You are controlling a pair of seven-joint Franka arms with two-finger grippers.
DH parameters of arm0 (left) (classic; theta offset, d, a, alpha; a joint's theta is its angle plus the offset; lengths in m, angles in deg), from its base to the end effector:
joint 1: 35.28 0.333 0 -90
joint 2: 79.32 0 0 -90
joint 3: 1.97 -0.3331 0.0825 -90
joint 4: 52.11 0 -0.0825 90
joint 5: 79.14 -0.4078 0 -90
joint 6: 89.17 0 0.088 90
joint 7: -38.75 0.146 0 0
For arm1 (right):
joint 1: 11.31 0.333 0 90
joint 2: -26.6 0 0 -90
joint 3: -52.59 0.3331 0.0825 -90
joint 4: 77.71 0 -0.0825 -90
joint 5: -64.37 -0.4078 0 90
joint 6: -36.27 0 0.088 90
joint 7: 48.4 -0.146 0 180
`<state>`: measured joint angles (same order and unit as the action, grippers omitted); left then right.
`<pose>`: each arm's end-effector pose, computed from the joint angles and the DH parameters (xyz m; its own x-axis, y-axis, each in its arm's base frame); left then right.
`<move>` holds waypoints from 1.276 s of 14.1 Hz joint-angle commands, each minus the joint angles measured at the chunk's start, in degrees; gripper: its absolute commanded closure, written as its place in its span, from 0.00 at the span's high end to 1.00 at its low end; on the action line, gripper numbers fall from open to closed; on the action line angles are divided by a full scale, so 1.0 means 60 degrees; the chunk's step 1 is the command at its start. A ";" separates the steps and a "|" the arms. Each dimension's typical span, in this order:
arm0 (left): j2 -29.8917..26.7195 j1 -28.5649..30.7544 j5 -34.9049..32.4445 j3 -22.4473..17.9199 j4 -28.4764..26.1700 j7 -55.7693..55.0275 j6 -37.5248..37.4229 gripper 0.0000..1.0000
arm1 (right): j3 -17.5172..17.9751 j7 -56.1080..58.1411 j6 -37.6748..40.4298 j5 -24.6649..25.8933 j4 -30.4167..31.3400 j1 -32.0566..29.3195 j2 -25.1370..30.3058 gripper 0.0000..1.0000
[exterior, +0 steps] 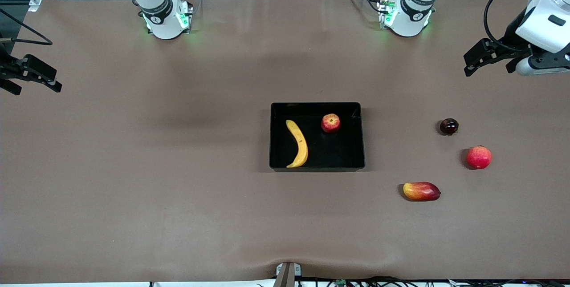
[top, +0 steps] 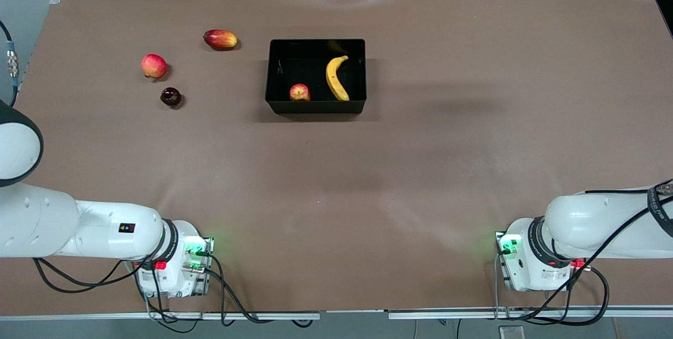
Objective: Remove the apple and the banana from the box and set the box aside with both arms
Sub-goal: 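Lower the left gripper into the black tray and grasp the red apple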
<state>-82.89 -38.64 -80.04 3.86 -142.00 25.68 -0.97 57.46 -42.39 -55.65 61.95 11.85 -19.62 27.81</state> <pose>0.5490 -0.0883 0.6359 0.9970 0.0682 0.0366 0.0688 -0.9975 -0.0141 0.5770 -0.0281 0.6218 0.9969 0.0436 0.0661 0.0459 -0.9984 -0.0337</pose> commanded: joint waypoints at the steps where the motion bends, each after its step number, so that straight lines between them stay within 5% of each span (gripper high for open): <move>1: 0.0067 -0.0055 -0.0011 -0.0006 0.0274 -0.0005 -0.0314 1.00 | 0.0081 -0.0093 0.0071 -0.0139 -0.0204 -0.0110 -0.0085 1.00; 9: 0.2247 -0.1034 -0.0128 0.0390 0.0816 -0.1671 -0.0008 1.00 | 0.0067 -0.0108 0.0129 -0.0139 -0.0204 -0.0154 -0.0349 1.00; 14: 0.3815 -0.2718 -0.0143 0.0463 0.0233 -0.4629 0.1996 1.00 | 0.0067 -0.0079 0.0114 -0.0008 -0.0204 -0.0110 -0.0597 1.00; 18: 0.4124 -0.3790 -0.0436 0.0449 -0.1568 -0.6024 0.4793 1.00 | 0.0067 -0.0079 -0.0075 0.0095 -0.0204 -0.0197 -0.0948 1.00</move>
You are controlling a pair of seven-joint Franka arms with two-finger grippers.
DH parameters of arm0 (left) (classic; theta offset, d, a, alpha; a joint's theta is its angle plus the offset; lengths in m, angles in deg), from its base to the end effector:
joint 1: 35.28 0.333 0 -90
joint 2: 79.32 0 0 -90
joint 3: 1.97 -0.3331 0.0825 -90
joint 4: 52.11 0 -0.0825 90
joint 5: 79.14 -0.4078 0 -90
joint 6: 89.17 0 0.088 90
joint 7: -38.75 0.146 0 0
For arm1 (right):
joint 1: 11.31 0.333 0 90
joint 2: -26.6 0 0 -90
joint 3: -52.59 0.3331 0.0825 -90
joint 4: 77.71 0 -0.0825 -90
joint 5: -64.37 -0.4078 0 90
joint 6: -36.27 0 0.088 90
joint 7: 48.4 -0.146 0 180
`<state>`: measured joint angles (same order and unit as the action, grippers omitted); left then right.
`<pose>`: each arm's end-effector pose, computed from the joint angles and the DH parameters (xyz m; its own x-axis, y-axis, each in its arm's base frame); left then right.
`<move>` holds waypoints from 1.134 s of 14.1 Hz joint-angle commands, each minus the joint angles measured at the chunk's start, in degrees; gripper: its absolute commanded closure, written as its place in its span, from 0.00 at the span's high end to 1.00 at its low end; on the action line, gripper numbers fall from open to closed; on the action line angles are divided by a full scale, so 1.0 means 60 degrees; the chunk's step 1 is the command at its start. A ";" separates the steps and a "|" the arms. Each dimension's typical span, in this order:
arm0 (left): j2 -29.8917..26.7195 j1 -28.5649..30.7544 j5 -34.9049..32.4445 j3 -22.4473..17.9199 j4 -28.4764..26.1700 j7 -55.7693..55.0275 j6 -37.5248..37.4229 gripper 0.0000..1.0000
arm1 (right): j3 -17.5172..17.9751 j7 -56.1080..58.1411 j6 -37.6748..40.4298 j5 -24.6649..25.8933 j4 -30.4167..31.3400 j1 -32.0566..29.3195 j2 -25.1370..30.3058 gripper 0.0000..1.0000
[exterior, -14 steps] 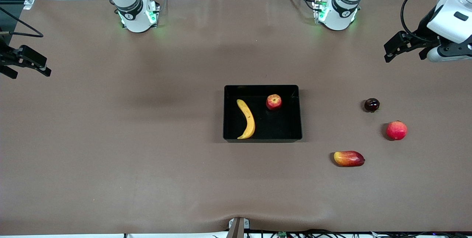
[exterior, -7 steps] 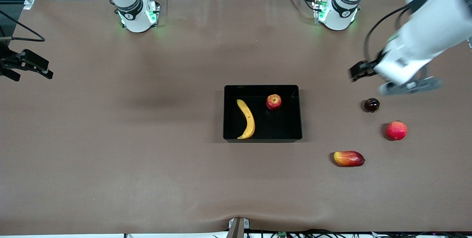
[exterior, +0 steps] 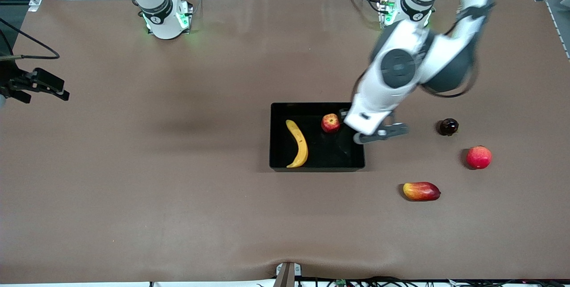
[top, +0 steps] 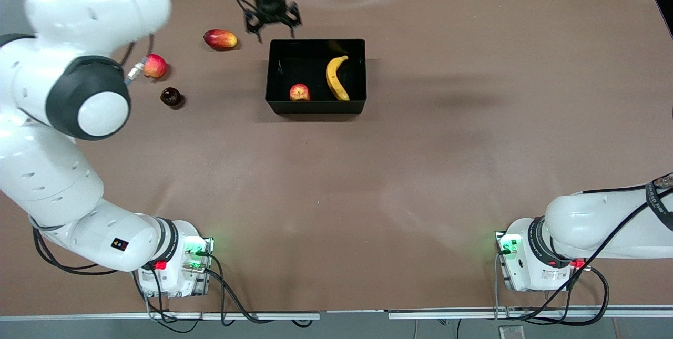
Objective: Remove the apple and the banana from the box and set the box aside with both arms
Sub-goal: 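Lower the left gripper into the black tray and grasp the red apple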
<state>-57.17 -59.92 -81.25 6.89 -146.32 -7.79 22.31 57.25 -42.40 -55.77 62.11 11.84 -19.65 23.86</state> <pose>0.5733 -0.3643 0.3530 0.9726 0.2207 -0.0733 0.2182 -0.9751 -0.0410 0.5955 -0.0337 0.5818 0.9992 0.0389 0.0003 0.0389 -0.9983 -0.0435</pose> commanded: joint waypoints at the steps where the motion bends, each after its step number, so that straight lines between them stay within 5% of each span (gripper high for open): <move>1: -0.0017 -0.0389 -0.0250 -0.0056 -0.1039 -0.0504 0.1223 1.00 | 0.0087 -0.0077 -0.0186 0.0069 -0.0202 -0.0236 -0.0363 1.00; 14: 0.1508 -0.0933 -0.0689 -0.0041 -0.2344 -0.1194 0.3570 0.98 | 0.0072 -0.0091 -0.0583 0.0054 -0.0305 -0.0456 -0.0833 1.00; 16: 0.1522 -0.0991 -0.0864 -0.0041 -0.2374 -0.1207 0.3482 0.34 | 0.0072 -0.0091 -0.0583 0.0039 -0.0349 -0.0456 -0.0833 1.00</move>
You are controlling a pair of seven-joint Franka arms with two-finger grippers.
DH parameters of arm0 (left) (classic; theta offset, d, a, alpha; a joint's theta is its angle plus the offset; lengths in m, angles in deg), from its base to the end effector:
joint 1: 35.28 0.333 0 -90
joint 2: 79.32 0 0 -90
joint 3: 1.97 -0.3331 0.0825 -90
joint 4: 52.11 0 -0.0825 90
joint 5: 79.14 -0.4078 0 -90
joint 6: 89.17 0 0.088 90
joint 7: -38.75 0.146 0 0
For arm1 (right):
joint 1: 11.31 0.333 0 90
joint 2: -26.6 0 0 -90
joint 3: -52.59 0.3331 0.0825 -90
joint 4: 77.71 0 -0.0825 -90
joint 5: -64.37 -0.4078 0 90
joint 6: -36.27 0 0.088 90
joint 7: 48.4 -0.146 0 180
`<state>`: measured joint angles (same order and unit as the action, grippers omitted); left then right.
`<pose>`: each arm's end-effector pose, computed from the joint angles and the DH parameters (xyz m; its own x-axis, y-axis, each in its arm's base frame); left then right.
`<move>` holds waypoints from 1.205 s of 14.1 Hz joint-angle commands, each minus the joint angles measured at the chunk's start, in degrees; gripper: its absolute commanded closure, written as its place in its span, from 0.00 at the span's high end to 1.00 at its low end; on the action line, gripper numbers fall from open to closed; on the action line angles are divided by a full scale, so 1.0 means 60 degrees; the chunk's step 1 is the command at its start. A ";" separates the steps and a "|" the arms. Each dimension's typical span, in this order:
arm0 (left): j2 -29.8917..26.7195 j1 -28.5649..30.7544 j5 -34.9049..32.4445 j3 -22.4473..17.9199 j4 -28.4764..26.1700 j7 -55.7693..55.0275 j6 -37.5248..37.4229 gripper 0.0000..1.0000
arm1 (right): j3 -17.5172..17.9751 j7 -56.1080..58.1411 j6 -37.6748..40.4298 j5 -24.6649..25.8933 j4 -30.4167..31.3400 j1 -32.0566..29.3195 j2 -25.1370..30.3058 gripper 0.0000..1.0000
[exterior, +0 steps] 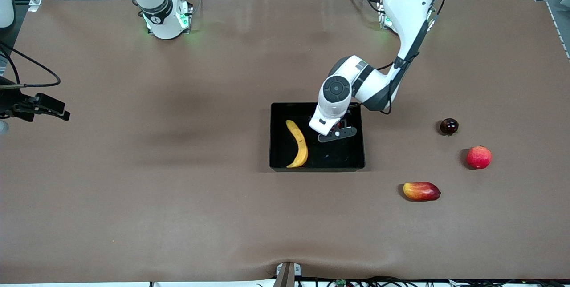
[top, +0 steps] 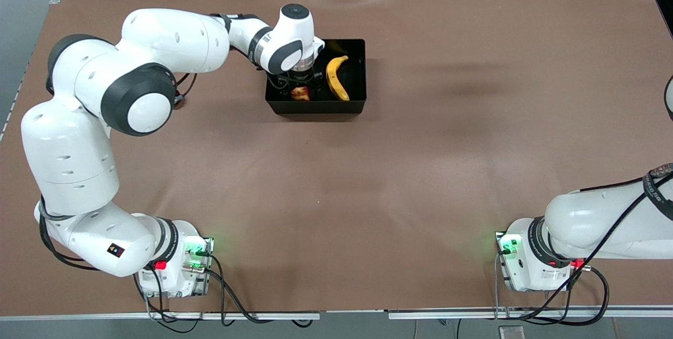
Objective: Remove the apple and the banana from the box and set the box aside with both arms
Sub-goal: 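Lower the left gripper into the black tray and grasp the red apple, then lift the apple with the left gripper and carry it toward the mango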
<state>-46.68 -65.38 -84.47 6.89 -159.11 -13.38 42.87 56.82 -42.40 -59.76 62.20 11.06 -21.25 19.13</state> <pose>0.5052 -0.4012 0.1592 0.9785 0.1841 -0.0933 0.1766 -0.9807 -0.0835 0.6240 -0.0597 0.5443 1.0000 0.0004 0.0015 0.0004 -0.9989 -0.0473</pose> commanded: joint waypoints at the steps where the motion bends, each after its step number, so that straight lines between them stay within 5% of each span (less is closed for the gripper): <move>1: -0.0226 -0.0081 -0.0343 -0.0042 -0.0171 -0.0320 0.0055 0.00 | 0.0144 -0.0092 0.0068 0.0024 -0.0219 -0.0189 -0.0060 1.00; 4: -0.0634 0.0051 -0.0358 -0.0085 0.0107 -0.0189 -0.0280 0.00 | 0.0144 -0.0077 -0.0427 0.0097 -0.0219 -0.0189 -0.0148 1.00; 9: -0.1337 0.1014 -0.0343 -0.0130 0.2272 0.1607 -0.3309 0.00 | 0.0144 -0.0077 -0.0621 0.0083 -0.0204 -0.0320 -0.0206 1.00; 17: -0.1515 0.4060 -0.0372 -0.0130 0.1984 0.5416 -0.3374 0.00 | 0.0158 0.0113 -0.1544 0.0888 -0.0204 -0.0393 -0.0982 1.00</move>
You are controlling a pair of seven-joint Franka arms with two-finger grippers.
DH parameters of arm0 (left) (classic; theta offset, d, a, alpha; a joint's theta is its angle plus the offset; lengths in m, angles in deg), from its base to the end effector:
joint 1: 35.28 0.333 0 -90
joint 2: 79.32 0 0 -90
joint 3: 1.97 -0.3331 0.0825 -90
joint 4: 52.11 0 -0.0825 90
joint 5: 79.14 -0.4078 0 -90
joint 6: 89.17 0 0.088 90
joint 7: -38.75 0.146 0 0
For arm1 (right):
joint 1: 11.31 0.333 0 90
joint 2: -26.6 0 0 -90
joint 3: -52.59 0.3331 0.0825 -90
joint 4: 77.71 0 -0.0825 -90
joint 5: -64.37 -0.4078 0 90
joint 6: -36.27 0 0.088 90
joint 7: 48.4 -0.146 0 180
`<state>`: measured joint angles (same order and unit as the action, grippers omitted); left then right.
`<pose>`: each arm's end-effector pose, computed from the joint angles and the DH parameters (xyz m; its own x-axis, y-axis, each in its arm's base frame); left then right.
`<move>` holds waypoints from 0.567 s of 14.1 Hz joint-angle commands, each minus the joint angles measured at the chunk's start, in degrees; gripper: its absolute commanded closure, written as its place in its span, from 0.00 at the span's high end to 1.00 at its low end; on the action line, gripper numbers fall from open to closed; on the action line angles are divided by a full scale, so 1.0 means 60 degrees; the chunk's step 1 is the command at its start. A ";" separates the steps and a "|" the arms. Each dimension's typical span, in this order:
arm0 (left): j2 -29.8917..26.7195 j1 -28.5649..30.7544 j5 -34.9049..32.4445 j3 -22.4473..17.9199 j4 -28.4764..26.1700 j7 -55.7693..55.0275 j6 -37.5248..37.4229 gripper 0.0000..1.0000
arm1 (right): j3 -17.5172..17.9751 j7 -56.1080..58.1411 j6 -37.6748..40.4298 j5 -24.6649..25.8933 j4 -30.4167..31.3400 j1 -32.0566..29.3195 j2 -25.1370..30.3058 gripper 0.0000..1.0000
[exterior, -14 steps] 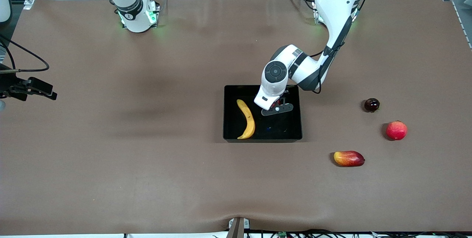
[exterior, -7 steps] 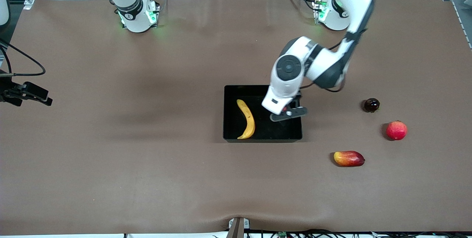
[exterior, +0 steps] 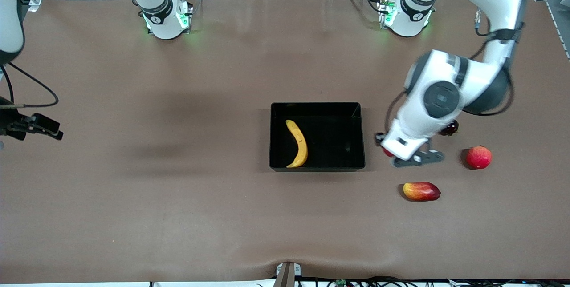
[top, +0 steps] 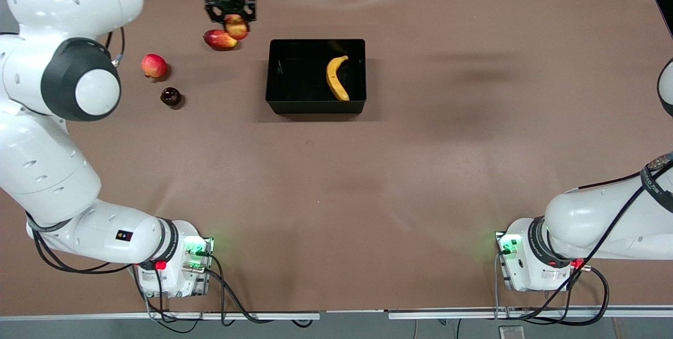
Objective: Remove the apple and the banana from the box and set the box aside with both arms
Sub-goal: 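Lift the apple with the left gripper and carry it toward the mango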
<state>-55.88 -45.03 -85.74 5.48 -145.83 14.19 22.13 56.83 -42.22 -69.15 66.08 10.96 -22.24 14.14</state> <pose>0.6568 -0.1828 0.3409 0.9934 0.0920 -0.0687 0.0859 -0.9925 -0.0875 0.6617 -0.0850 0.5040 0.9973 -0.0036 0.0735 -0.0052 -0.9998 0.0214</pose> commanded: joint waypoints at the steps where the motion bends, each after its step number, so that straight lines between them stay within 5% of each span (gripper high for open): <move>1: 0.0164 0.1064 -0.0161 0.0120 -0.0287 0.1261 0.0126 0.00 | 0.0157 0.0068 0.0022 0.0257 -0.0131 -0.0215 -0.0179 1.00; 4: 0.0429 0.1931 -0.0176 0.0091 -0.1031 0.2098 0.1307 0.00 | 0.0157 0.0068 0.0022 0.0242 -0.0116 -0.0288 -0.0443 1.00; 8: 0.1086 0.2649 -0.1623 0.0106 -0.1737 0.2276 0.2877 0.00 | 0.0172 0.0039 0.0095 0.0155 -0.0101 -0.0304 -0.0575 1.00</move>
<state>-50.29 -30.50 -91.77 5.43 -154.43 27.65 35.89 56.72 -42.18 -69.21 66.40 10.99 -23.01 11.01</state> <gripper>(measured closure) 0.326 0.000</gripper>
